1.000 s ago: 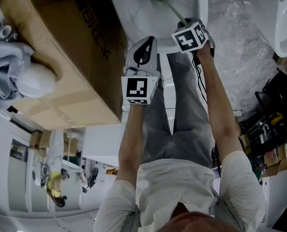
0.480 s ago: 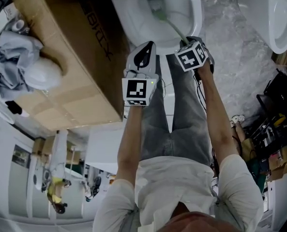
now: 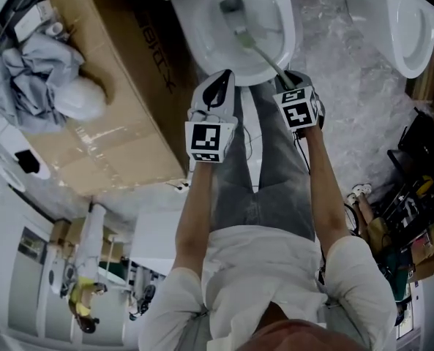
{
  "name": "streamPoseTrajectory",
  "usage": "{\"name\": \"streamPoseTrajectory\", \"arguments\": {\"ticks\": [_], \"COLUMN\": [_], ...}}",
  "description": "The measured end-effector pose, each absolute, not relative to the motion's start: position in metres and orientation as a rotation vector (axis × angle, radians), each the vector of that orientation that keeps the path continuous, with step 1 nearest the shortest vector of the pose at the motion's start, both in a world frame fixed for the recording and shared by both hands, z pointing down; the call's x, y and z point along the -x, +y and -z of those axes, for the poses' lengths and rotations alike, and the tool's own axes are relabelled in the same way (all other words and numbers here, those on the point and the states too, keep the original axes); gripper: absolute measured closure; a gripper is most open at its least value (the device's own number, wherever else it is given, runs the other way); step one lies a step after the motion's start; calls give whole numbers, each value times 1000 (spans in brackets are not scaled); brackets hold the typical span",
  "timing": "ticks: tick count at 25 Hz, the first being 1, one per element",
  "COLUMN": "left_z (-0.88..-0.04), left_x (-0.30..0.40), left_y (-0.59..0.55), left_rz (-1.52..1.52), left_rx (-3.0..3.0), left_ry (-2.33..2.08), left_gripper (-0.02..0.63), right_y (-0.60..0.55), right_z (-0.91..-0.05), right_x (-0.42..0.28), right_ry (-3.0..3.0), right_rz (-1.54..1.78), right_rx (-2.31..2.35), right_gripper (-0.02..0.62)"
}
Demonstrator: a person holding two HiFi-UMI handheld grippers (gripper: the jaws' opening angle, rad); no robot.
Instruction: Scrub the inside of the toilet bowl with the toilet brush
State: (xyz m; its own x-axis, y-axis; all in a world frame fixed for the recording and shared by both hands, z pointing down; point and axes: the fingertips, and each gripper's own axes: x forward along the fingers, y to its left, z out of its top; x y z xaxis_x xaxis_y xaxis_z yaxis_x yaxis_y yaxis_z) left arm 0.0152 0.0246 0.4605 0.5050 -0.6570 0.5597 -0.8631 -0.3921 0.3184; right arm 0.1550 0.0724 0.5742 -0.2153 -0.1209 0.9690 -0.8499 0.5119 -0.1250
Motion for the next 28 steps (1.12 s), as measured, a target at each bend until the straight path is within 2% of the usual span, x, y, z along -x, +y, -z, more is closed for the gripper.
{"name": "streamPoseTrajectory", "arguments": {"ticks": [16,28], "left_z": [-300,-193], "left_x": [-2,19], "left_y": [23,30], "left_rz": [-414,-348], "left_rx": [-2350,-2480], "left_ry": [-1238,-1270], "left_gripper": [589,589], "right_y": [54,45], "right_z": [-346,-222], "right_x": [-143,-121], "right_ry": [-2006,-2295], "right_rz": [-727,-553], "right_rx": [-1084,-1167], "right_gripper": [500,502]}}
